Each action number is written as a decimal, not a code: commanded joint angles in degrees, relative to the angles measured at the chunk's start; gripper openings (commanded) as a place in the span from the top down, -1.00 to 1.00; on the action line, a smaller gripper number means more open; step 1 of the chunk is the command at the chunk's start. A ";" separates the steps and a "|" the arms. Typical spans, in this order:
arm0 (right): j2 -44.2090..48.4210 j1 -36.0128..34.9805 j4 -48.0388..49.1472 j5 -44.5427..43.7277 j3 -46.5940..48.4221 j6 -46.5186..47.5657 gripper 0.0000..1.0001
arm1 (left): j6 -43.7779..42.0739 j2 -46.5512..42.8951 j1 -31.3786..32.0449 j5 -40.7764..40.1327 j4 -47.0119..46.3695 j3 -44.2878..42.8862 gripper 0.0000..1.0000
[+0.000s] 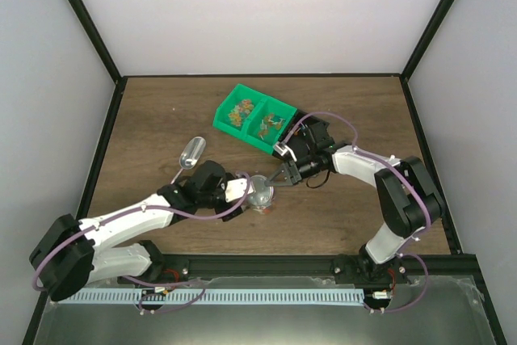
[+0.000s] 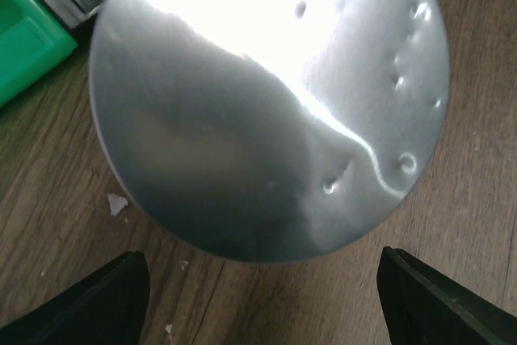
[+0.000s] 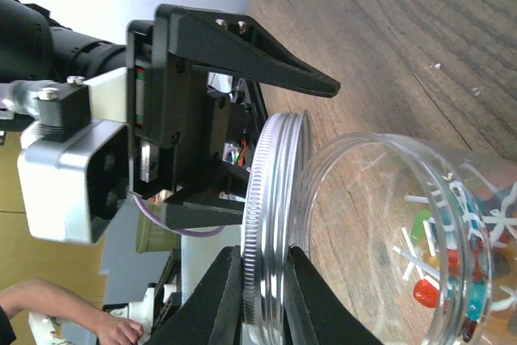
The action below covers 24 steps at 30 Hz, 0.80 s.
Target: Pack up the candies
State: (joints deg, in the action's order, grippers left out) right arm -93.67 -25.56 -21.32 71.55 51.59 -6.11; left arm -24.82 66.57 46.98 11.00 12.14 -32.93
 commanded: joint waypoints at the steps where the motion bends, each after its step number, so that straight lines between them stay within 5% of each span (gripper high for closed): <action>1: 1.20 1.36 1.82 3.78 0.68 -1.29 0.96 | 2.69 -1.60 0.43 -2.79 -2.28 2.15 -0.61; 24: -2.38 3.84 2.79 4.69 0.92 -2.40 0.86 | 8.18 1.90 1.16 0.96 -10.55 0.98 -0.43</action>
State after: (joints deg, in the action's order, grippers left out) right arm -95.22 -22.57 -19.81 75.50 51.59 -7.68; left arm -18.63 67.92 47.53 10.44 5.02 -30.96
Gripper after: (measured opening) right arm 0.129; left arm 0.722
